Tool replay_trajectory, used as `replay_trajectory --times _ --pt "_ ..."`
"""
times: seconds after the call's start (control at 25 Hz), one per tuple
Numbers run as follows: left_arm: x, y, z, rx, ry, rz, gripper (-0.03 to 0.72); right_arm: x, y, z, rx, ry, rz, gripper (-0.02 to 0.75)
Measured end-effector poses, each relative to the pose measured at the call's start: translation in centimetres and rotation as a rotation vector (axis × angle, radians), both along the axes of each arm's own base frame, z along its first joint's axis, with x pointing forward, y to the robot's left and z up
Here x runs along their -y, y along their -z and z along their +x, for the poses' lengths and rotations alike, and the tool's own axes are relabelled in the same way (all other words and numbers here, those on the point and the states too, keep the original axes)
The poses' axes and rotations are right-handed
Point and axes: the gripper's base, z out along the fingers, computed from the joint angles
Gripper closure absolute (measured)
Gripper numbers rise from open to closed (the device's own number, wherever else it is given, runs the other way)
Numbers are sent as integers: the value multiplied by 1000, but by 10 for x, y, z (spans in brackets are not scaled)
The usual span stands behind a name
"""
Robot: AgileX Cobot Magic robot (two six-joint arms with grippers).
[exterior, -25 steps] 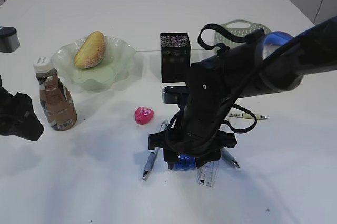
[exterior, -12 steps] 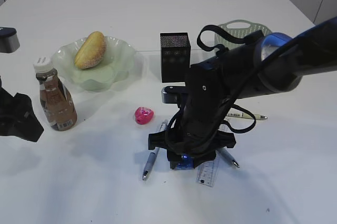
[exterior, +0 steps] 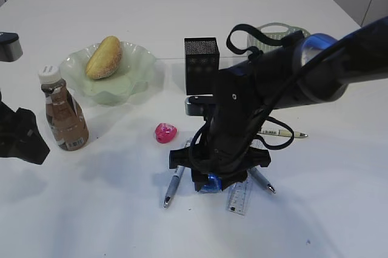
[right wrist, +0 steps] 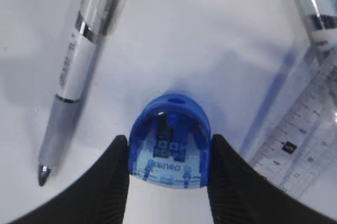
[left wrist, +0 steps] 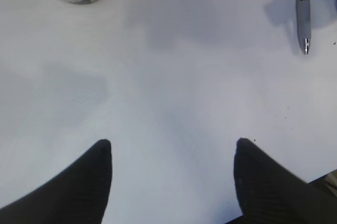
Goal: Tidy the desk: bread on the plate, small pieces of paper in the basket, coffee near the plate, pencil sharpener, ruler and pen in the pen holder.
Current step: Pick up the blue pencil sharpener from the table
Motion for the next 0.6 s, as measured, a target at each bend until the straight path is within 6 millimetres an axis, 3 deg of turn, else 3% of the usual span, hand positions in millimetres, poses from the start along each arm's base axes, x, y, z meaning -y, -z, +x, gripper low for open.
replay_trajectory --times 0.2,0.24,0.6 --pt "0 0 0 -1 0 0 179 -7 -37 13 78 -25 20 400" --pt "0 0 0 -1 0 0 179 -7 -37 13 78 -25 20 400" --pt "0 0 0 -2 0 1 179 -15 -110 46 284 -95 -43 400"
